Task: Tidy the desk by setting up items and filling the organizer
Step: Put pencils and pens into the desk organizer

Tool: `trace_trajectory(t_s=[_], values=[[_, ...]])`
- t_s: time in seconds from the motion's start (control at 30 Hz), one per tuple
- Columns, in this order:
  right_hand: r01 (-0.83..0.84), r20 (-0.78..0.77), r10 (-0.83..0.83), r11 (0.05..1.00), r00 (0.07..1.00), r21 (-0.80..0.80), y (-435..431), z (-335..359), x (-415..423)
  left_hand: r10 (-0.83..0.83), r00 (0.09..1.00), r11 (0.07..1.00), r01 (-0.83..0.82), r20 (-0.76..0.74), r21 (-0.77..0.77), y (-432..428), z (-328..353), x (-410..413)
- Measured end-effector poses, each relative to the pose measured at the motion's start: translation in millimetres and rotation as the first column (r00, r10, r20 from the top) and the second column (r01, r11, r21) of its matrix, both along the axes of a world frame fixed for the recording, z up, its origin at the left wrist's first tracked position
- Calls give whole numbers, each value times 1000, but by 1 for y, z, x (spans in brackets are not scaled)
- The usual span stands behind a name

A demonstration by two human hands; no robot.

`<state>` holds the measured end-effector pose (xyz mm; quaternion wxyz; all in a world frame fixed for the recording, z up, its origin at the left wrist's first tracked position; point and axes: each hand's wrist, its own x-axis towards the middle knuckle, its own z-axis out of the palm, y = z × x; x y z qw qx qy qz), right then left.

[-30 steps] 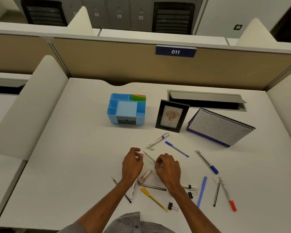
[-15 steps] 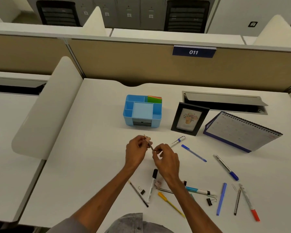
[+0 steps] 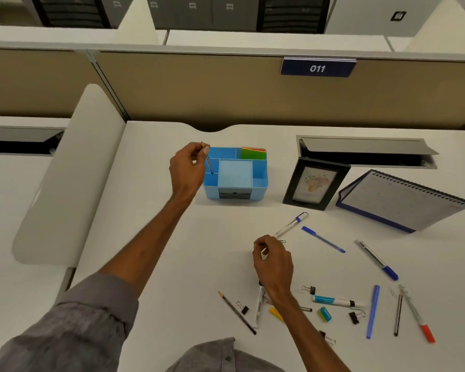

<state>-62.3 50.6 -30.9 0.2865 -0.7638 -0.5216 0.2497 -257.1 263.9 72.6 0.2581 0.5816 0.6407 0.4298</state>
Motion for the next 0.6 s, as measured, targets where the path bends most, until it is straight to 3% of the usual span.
trace_trajectory(t_s=[0.27,0.6], values=[[50,57,-48,998,997,-32,-7,-1,-3,-32,977,999,24,-211,-39,40,-33,-8],[52,130,-43,996,991,-66,-16,3,0,-42,968,990,6,-247,-143,40,-62,-9]])
